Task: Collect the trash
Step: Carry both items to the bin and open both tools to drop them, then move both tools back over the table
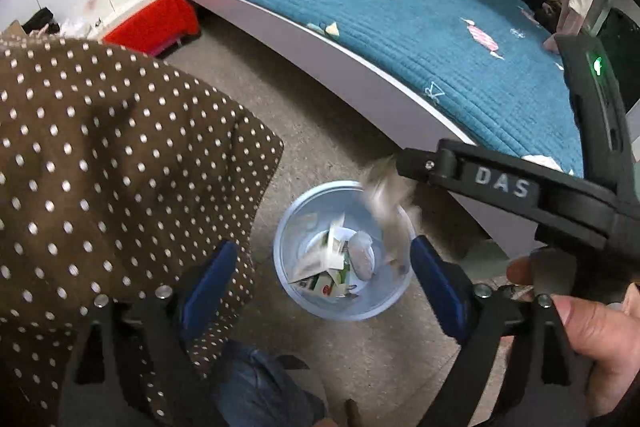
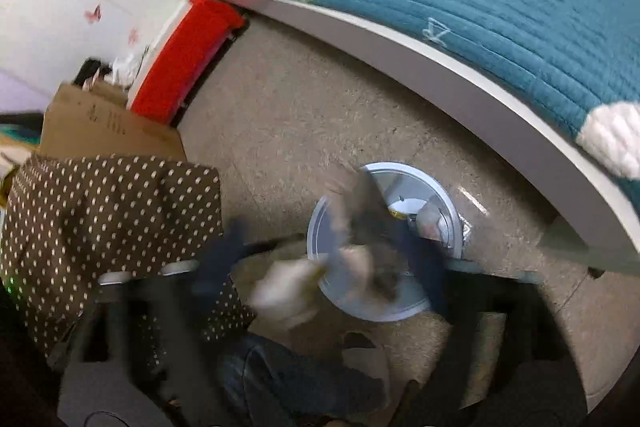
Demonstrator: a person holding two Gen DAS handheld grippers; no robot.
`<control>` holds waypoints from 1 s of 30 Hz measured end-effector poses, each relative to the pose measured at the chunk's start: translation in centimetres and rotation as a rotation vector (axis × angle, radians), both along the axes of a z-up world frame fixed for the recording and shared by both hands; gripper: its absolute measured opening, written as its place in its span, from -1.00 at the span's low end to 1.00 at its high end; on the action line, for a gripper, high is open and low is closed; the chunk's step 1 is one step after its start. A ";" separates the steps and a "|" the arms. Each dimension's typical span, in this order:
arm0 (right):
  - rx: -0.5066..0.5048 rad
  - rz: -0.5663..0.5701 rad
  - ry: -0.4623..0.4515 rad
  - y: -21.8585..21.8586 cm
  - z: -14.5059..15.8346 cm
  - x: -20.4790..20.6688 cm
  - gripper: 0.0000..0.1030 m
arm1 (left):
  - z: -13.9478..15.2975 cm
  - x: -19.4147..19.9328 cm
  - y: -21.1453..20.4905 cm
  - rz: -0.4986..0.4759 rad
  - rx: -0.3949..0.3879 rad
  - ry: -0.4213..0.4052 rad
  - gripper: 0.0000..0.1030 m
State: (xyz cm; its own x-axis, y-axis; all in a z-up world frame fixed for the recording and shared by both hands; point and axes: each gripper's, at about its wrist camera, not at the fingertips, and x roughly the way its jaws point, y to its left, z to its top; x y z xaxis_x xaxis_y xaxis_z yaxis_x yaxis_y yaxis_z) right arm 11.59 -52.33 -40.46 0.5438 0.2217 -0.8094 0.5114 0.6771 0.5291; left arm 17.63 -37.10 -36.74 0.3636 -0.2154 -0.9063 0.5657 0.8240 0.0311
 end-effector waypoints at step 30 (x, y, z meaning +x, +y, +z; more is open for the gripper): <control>-0.346 -0.091 -0.301 8.4 26.7 -11.1 0.89 | 22.7 -11.4 9.6 -0.012 -0.332 -0.335 0.81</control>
